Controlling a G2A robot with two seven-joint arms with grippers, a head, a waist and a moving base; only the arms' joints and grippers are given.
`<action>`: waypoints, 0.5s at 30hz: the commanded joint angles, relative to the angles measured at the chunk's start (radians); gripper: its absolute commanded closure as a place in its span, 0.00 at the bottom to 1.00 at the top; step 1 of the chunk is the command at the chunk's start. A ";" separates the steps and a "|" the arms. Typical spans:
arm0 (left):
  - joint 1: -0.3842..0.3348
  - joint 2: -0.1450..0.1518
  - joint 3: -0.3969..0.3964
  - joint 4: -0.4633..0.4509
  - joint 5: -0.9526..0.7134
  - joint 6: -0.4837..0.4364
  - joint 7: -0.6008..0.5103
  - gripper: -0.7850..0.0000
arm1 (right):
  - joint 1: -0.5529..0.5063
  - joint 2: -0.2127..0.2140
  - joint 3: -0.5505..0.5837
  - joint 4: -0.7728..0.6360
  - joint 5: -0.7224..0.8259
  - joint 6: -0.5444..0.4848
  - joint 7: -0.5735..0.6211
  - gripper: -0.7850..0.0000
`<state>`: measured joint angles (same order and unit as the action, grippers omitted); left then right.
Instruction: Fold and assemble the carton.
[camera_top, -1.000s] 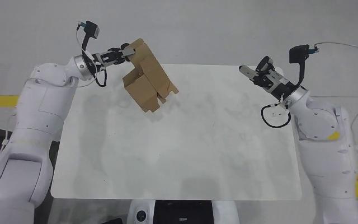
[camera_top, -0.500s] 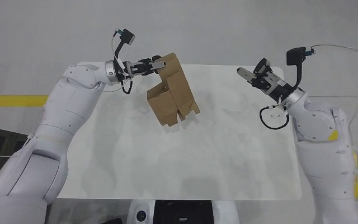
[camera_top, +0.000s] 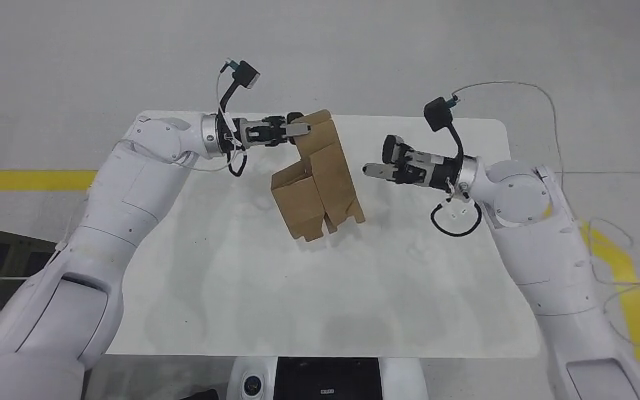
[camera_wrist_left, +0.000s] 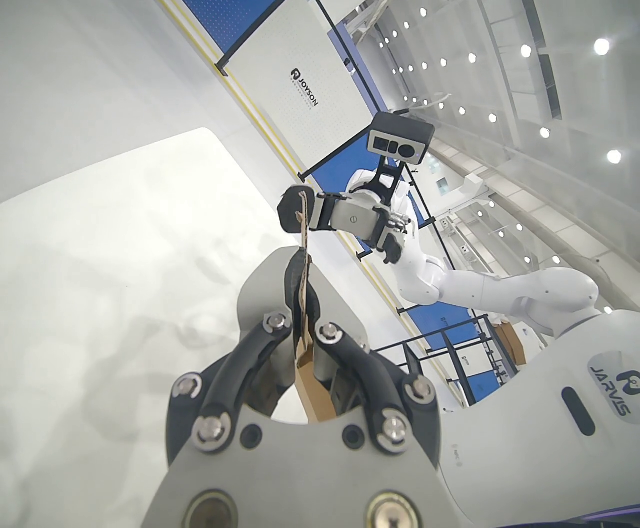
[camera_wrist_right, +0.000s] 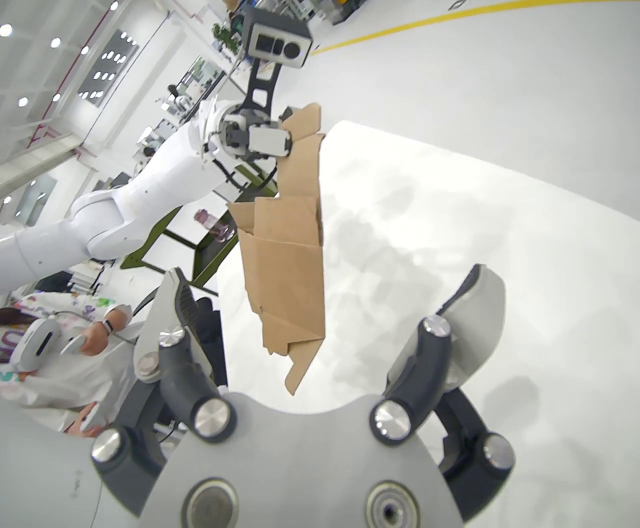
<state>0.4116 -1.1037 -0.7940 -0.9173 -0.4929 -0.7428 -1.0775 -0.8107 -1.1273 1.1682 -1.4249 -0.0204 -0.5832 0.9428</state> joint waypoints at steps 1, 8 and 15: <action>0.004 0.003 0.002 -0.011 -0.004 0.005 -0.005 1.00 | 0.026 -0.005 -0.034 0.032 0.043 -0.019 0.042 0.00; 0.017 0.016 0.003 -0.052 -0.046 0.024 -0.024 1.00 | 0.085 -0.026 -0.133 0.123 0.197 -0.064 0.147 0.00; 0.023 0.026 0.006 -0.077 -0.095 0.046 -0.046 1.00 | 0.125 -0.044 -0.202 0.176 0.283 -0.104 0.190 0.00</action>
<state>0.4340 -1.0780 -0.7894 -0.9908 -0.5834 -0.6997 -1.1206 -0.6897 -1.1688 0.9748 -1.2510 0.2518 -0.6860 1.1328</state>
